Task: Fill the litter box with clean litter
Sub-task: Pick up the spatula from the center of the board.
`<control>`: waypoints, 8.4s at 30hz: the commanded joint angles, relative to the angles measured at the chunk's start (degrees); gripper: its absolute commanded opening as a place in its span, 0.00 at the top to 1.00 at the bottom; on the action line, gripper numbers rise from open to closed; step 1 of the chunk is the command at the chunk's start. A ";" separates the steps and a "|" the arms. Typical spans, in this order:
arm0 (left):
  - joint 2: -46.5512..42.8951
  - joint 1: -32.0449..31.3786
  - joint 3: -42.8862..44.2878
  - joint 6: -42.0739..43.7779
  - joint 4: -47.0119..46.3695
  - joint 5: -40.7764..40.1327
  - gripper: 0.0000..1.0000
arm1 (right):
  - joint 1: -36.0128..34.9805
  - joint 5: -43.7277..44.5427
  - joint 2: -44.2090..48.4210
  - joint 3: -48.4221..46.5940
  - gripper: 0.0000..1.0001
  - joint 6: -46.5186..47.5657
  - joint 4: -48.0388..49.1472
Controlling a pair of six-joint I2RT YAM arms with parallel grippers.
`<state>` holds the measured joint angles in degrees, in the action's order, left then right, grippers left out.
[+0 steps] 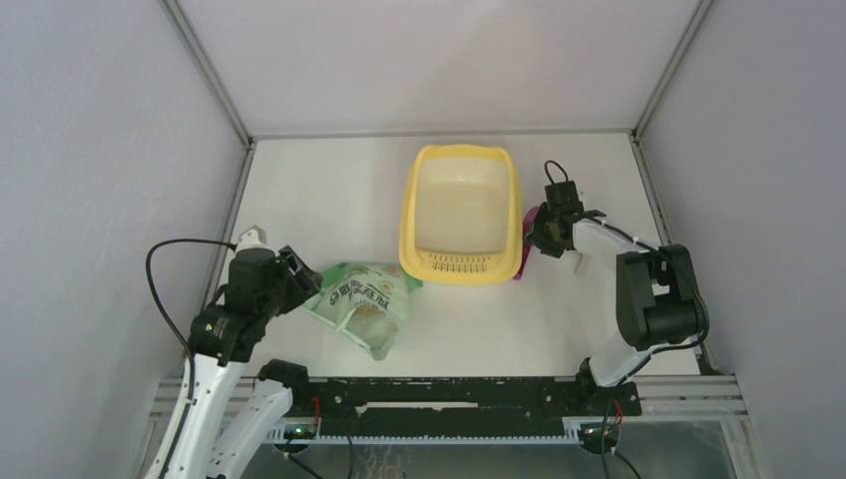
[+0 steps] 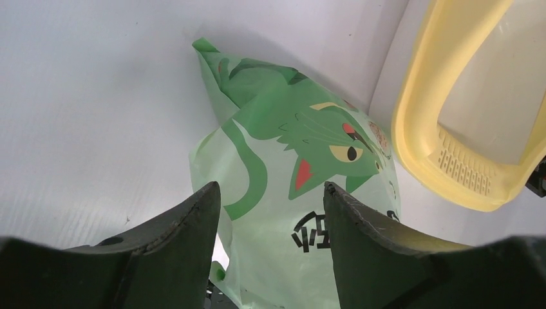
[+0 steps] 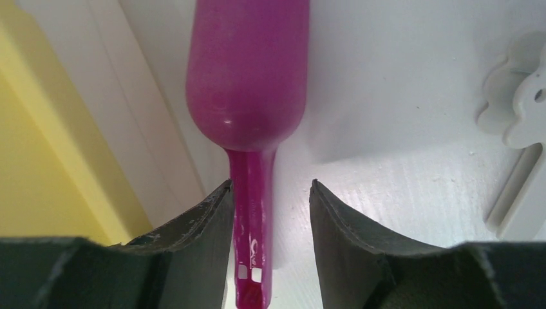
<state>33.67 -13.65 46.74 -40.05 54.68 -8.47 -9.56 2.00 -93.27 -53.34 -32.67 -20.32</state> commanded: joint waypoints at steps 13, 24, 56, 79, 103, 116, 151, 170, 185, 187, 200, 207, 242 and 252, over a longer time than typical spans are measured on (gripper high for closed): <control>-1.60 -0.24 2.83 1.07 0.49 -1.10 0.35 | -2.08 -1.29 -3.30 -4.67 0.45 -1.14 2.35; -2.51 -0.24 2.91 0.85 0.96 -1.02 0.35 | -1.68 0.65 -6.18 -5.52 0.49 0.43 0.36; -0.61 -0.24 14.35 2.72 -22.95 38.27 0.00 | -4.46 -56.05 34.91 -14.66 0.91 3.83 -7.18; -14.04 -0.24 4.89 4.48 -37.28 42.79 0.07 | -36.77 -76.46 28.41 -11.03 0.90 -11.73 18.27; -13.27 -0.50 -0.68 -1.54 -48.88 56.28 0.30 | -39.75 -78.62 18.12 -11.08 0.92 -25.00 36.00; -10.14 -1.86 -2.60 -1.71 -49.34 57.49 0.50 | -40.95 -80.24 12.95 -11.13 0.93 -32.79 48.15; 18.59 1.49 34.64 -2.97 -3.59 42.80 1.00 | -46.77 6.55 45.51 -1.89 0.01 38.31 4.45; 18.66 1.74 27.36 -12.61 5.34 46.06 1.00 | -64.41 11.22 47.72 1.71 0.06 51.56 4.05; 16.38 1.78 22.60 -12.94 4.92 46.94 1.00 | -65.05 7.49 41.25 -3.94 0.26 50.67 0.44; 16.28 1.78 22.12 -13.62 4.14 47.84 1.00 | -65.02 7.19 40.84 -3.94 0.27 50.41 0.28; 15.37 1.77 20.22 -14.62 3.30 48.35 1.00 | -65.79 6.01 38.24 -4.52 0.45 50.63 2.00; 15.90 1.78 18.91 -14.01 2.94 47.76 1.00 | -66.76 7.05 37.89 -4.87 0.41 51.05 2.68; 14.00 1.78 11.01 -22.24 -9.46 54.11 0.99 | -67.21 9.34 36.59 -4.89 0.81 50.92 1.71; 18.60 5.44 21.08 -12.86 -1.60 43.95 0.66 | -67.14 9.59 37.48 -11.53 0.94 46.81 -5.94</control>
<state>50.22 -10.79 59.83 -57.80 51.40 40.99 -76.16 12.60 -56.80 -57.95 17.28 -22.68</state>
